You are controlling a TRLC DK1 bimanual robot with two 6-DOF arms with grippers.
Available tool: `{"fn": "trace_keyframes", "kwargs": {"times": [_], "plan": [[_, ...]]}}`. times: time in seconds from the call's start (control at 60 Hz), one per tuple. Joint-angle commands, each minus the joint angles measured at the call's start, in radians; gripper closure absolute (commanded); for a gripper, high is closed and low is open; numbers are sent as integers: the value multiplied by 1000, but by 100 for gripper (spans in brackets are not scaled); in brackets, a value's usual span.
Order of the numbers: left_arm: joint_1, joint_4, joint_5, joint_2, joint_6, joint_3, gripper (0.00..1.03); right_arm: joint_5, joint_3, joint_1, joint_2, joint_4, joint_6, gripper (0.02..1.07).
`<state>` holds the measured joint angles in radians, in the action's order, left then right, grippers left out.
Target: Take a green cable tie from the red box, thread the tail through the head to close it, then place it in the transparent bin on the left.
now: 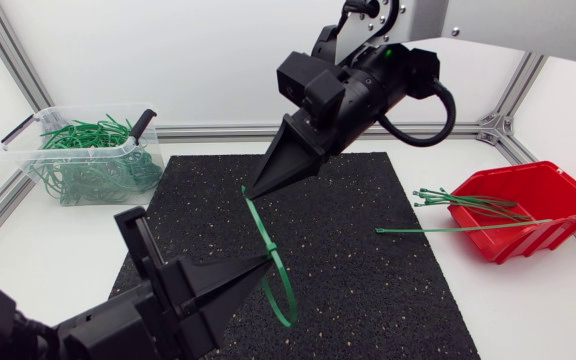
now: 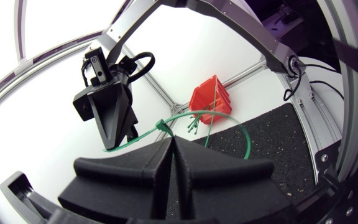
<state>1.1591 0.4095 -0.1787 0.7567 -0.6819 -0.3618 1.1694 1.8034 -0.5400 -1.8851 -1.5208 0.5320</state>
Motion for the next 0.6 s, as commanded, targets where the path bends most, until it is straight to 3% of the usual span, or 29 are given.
{"fn": "trace_keyframes", "kwargs": {"times": [0.0,0.1,0.167,0.217,0.367,0.467,0.583], "plan": [[21,8,21,16,-25,24,99,4,10,12,-23,13,2,101],[-4,8,7,15,-15,20,99,-1,-33,15,7,22,13,101],[-67,20,4,29,-10,7,99,-30,-70,32,29,67,8,101],[-168,32,8,50,-2,-11,99,-50,-90,55,38,99,5,99],[-578,41,209,165,117,-109,99,-191,-187,107,72,289,-109,73],[-751,45,262,250,179,-192,99,-335,-280,110,119,472,-196,59],[-918,41,298,357,242,-293,99,-482,-349,112,164,588,-233,52]]}}
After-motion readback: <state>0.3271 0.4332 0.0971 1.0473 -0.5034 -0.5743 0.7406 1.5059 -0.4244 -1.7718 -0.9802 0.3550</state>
